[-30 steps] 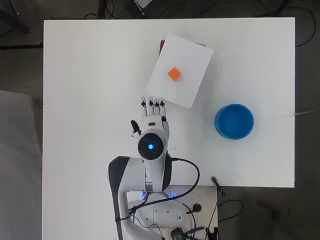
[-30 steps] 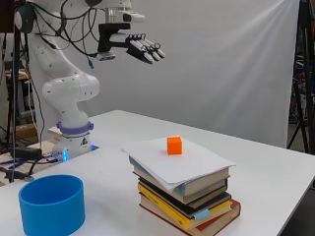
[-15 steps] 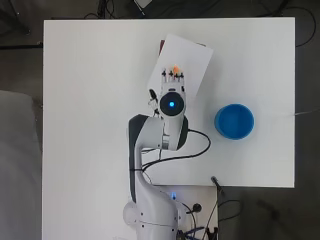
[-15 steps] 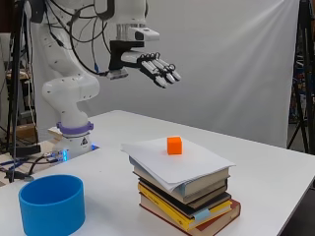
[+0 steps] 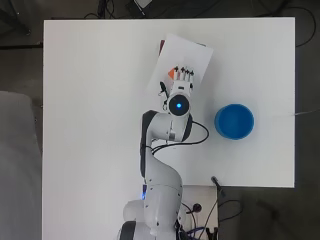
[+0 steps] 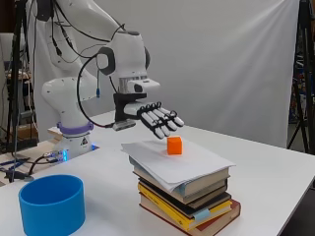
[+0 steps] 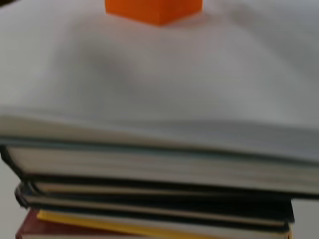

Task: Teleoperate dual arm-hand system to pick and place objects

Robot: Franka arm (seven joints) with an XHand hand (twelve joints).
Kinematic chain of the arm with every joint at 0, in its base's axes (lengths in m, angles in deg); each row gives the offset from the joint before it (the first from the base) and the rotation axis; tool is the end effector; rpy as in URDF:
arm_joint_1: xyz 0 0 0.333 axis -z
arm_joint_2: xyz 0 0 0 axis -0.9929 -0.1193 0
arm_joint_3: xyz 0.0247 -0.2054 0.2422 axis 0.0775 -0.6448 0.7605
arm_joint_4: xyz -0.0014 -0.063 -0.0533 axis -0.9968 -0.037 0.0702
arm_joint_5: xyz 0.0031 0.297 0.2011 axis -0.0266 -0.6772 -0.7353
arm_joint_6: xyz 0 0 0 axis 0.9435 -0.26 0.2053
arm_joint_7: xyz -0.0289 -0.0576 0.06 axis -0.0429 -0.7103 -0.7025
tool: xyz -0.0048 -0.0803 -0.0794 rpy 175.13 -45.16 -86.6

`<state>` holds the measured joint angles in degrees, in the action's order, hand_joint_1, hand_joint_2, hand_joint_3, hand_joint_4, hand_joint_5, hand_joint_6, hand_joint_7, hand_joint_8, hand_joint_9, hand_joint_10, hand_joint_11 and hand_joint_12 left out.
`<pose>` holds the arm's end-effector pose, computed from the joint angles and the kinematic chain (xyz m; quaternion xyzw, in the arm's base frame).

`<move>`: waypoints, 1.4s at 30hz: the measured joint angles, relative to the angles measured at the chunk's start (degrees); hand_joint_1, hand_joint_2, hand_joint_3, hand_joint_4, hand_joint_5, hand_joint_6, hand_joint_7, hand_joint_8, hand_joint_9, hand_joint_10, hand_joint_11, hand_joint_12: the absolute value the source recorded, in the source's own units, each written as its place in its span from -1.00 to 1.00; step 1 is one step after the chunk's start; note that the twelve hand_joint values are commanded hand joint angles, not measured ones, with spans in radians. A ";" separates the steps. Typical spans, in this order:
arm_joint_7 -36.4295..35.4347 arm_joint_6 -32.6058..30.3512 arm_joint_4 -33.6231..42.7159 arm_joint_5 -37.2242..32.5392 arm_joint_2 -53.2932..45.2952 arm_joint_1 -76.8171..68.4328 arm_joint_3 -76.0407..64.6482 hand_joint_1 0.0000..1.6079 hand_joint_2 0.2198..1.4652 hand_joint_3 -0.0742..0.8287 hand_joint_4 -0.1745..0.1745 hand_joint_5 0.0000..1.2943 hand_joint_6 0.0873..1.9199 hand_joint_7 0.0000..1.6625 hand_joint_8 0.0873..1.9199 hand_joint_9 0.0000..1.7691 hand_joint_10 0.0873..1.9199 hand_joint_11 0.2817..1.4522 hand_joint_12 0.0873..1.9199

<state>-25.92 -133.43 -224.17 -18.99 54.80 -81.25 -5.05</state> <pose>0.4231 -0.1016 0.4181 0.9438 0.3208 0.0651 0.0446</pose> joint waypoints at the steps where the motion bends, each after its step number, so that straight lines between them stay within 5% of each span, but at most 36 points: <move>1: 0.04 -0.15 -0.40 0.00 -1.25 0.04 -0.18 -0.59 0.26 -0.87 -0.03 -0.89 -1.00 -0.77 -1.00 -0.59 -1.00 -0.65 -1.00; 2: 0.17 0.05 -0.71 0.01 -2.39 0.09 -0.34 -0.59 0.25 -0.86 -0.03 -0.86 -1.00 -0.75 -1.00 -0.56 -1.00 -0.64 -1.00; 3: 0.17 0.48 -0.82 -0.03 -3.41 0.12 -0.50 -0.48 0.34 -0.84 0.14 -0.57 -1.00 -0.54 -1.00 -0.37 -1.00 -0.49 -1.00; 4: 0.01 0.84 -0.80 -0.14 -3.95 0.14 -0.61 -0.06 0.45 -0.86 -0.03 -0.26 -0.52 -0.38 -0.57 -0.21 -0.56 -0.26 -0.97; 5: -0.49 0.78 -0.80 -0.49 -4.08 0.12 -0.75 0.14 0.51 -0.85 0.32 -0.08 0.04 -0.26 0.09 -0.07 0.09 -0.17 -0.36; 6: -1.60 0.05 -1.06 -1.49 -3.94 0.12 -0.95 0.19 0.54 -0.85 0.62 0.08 0.23 -0.08 0.53 0.14 0.52 -0.01 0.22; 7: -2.95 -0.94 -1.52 -3.05 -3.84 0.12 -1.14 0.20 0.55 -0.85 0.81 0.19 0.27 0.08 0.78 0.32 0.76 0.15 0.60; 9: -5.79 -2.84 -2.37 -7.33 -3.81 0.10 -1.33 0.21 0.54 -0.85 0.96 0.29 0.26 0.25 0.97 0.51 0.95 0.33 0.91; 12: -6.89 -1.82 -1.81 -12.68 -2.34 0.10 -1.15 0.21 0.53 -0.84 1.00 0.33 0.23 0.28 1.00 0.54 1.00 0.39 0.97; 15: -6.34 2.27 -0.06 -13.15 0.44 0.31 -0.80 0.13 0.62 -0.83 1.00 0.15 0.37 -0.14 1.00 0.18 1.00 -0.05 0.90; 23: 0.25 8.01 1.75 -6.64 10.10 2.41 -0.87 0.03 0.72 -0.83 1.00 -0.04 0.55 -0.27 0.74 -0.06 0.89 -0.44 0.64; 25: -0.46 8.62 1.72 -4.40 12.95 3.37 -2.19 0.29 0.75 -0.83 -0.29 -0.15 0.52 -0.16 0.71 -0.07 0.84 -0.49 0.54; 26: -1.21 8.73 1.58 -3.09 14.68 3.98 -3.14 0.35 0.76 -0.83 -0.60 -0.18 0.52 -0.13 0.69 -0.09 0.78 -0.52 0.43; 27: -2.20 8.73 1.22 -1.63 16.71 4.74 -4.40 0.38 0.76 -0.83 -0.63 -0.20 0.54 -0.12 0.67 -0.13 0.65 -0.53 0.17; 30: -4.53 8.69 -0.10 2.64 21.75 6.86 -8.05 0.40 0.75 -0.84 -0.56 -0.19 0.56 -0.08 0.59 -0.15 0.32 -0.36 -0.55; 33: -7.66 7.39 -1.00 5.06 24.43 8.37 -12.34 0.41 0.72 -0.84 -0.44 -0.16 0.55 -0.04 0.48 -0.11 0.01 -0.22 -0.94; 35: -9.11 6.64 -2.03 6.32 25.50 9.40 -15.60 0.40 0.71 -0.84 -0.28 -0.14 0.58 -0.03 0.41 -0.09 -0.18 -0.20 -1.00; 37: -9.96 6.39 -2.41 7.62 26.59 10.08 -18.86 0.18 0.69 -0.84 0.56 -0.03 0.52 -0.13 0.13 -0.07 -0.31 -0.20 -1.00; 38: -10.09 6.18 -2.28 8.33 26.72 10.14 -20.16 0.12 0.68 -0.84 0.78 0.00 0.51 -0.15 0.03 -0.06 -0.37 -0.20 -1.00; 40: -10.49 6.14 -1.71 9.27 25.86 10.06 -22.81 0.28 0.70 -0.82 0.21 -0.06 0.64 -0.11 0.19 -0.05 -0.42 -0.21 -1.00; 42: -11.22 6.17 -1.14 10.03 24.44 9.84 -26.25 0.14 0.70 -0.83 0.69 -0.02 0.57 -0.17 0.09 -0.05 -0.44 -0.22 -1.00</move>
<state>-37.14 -127.26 -225.31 -8.95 79.25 -71.41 -31.30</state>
